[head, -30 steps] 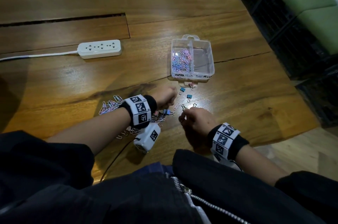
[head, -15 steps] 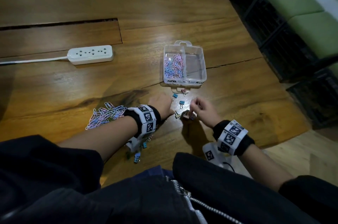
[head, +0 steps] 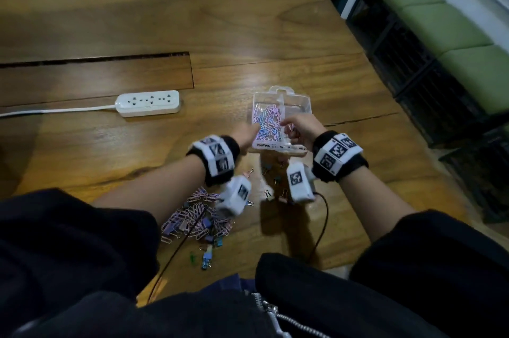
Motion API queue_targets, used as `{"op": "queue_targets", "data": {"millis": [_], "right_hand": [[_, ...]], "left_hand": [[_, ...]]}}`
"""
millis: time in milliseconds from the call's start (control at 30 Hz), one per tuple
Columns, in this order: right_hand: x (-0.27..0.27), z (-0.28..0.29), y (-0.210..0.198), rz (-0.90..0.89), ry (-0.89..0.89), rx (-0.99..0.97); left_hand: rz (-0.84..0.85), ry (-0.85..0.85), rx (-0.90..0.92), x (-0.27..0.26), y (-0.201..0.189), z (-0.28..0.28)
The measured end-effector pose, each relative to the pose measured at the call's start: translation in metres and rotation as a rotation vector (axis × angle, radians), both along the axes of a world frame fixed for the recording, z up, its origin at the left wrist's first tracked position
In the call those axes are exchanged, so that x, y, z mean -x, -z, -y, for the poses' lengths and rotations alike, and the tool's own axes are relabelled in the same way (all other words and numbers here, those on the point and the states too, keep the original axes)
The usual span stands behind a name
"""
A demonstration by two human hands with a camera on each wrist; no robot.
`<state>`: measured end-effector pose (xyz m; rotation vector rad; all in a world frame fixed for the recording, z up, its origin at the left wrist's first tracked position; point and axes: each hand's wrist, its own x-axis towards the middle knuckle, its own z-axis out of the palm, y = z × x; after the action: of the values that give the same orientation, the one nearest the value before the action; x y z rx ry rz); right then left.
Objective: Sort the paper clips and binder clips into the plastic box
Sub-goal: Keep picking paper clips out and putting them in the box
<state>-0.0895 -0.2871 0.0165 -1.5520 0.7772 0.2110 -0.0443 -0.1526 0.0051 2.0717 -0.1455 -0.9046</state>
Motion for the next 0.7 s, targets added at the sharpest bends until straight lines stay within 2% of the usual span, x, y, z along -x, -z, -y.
{"op": "queue_targets", "data": {"millis": [100,200,400,500,600,700], "right_hand": [[-0.021,-0.008,0.000,0.024,-0.047,-0.017],[-0.030,-0.014,0.004,0.027,-0.118,0.103],[-0.004,-0.010,0.014,0.186,-0.012,0.265],[0.023,-0.021,0.027,0.179,-0.226,0.448],[0.035,-0.034,0.037,0.127,-0.515,0.764],[0.042,-0.044,0.041,0.113,-0.631,0.915]], "left_hand": [[-0.213,-0.123,0.185,-0.018,-0.011,0.011],[-0.244,-0.129,0.216,-0.025,-0.023,0.017],[-0.360,-0.148,0.368,-0.031,-0.034,0.028],[-0.393,-0.141,0.453,-0.033,-0.033,0.027],[-0.402,-0.131,0.513,-0.033,-0.031,0.027],[-0.326,-0.087,0.494,-0.027,-0.030,0.024]]}}
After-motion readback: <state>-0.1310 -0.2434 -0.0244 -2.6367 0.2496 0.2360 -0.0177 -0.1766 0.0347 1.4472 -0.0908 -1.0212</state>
